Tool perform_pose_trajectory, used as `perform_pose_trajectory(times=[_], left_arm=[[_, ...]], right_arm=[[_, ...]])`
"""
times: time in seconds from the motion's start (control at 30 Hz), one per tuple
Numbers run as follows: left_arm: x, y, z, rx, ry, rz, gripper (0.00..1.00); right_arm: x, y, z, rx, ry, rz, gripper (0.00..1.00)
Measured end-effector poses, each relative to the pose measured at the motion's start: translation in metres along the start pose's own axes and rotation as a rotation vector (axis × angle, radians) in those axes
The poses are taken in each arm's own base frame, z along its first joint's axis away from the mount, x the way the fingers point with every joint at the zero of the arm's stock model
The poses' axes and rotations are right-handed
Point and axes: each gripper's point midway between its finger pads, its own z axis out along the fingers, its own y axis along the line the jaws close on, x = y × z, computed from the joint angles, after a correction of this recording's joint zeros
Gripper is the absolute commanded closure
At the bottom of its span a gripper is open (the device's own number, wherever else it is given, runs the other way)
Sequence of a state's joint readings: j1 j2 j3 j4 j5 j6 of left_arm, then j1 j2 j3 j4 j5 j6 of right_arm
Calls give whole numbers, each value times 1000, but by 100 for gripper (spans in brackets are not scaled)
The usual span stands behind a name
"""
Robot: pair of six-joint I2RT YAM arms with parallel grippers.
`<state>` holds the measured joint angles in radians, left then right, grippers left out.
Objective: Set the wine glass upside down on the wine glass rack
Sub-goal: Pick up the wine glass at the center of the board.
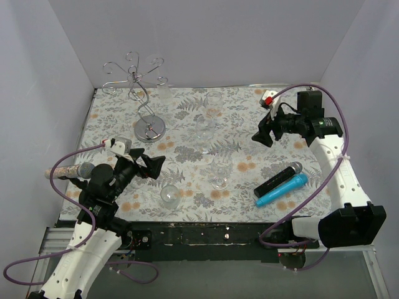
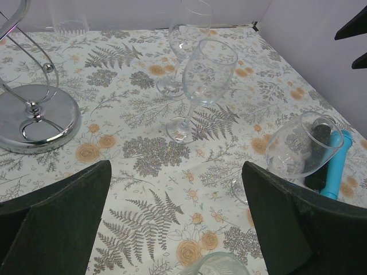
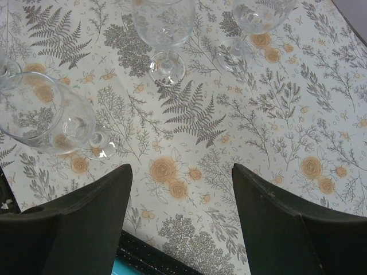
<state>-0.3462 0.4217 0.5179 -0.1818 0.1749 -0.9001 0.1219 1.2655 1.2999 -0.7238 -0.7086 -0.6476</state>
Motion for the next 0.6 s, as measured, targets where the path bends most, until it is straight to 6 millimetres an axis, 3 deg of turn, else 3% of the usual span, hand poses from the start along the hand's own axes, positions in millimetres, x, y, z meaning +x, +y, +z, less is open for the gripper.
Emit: perform_pose_trajectory(times=[0.6], left_arm=[[0, 1, 0, -6, 0, 3, 2]], right_arm=[[-5, -2, 8, -23, 5, -19, 21]])
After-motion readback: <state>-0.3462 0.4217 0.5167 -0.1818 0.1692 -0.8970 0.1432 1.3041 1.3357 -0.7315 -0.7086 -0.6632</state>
